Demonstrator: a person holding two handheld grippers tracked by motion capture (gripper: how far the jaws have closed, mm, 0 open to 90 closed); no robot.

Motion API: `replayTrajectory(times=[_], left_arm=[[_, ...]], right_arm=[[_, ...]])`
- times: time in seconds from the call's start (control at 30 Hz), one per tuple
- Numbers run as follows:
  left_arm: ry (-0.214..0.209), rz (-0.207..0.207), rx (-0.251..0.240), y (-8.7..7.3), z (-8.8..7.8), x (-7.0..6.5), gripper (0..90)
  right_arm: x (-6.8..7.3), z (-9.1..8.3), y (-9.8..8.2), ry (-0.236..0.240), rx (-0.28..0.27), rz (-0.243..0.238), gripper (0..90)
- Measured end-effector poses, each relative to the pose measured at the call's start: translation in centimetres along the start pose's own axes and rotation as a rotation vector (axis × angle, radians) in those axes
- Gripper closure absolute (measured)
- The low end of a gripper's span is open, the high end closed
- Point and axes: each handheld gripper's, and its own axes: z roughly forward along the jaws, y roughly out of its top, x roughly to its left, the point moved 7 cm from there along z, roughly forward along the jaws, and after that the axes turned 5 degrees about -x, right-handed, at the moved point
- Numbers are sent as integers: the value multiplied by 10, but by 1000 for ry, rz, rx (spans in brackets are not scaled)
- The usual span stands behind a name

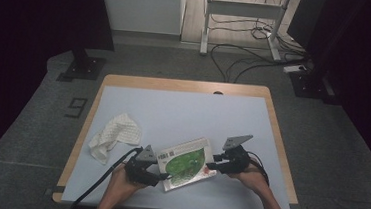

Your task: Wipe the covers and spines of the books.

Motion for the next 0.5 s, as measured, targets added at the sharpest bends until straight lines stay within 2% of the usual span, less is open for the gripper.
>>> replayTrajectory(times=[0.13,0.23,0.4,0.5], left_arm=[[-7,5,0,2,-1,1,362],[-23,3,-1,4,-2,3,389],[-35,1,7,9,-3,7,426],[-36,1,11,13,-4,9,452]], right_arm=[[-8,0,4,-59,13,23,429],[-14,4,6,-67,8,61,350],[-17,12,13,-36,-18,109,320],[-16,14,18,-6,-27,118,373]])
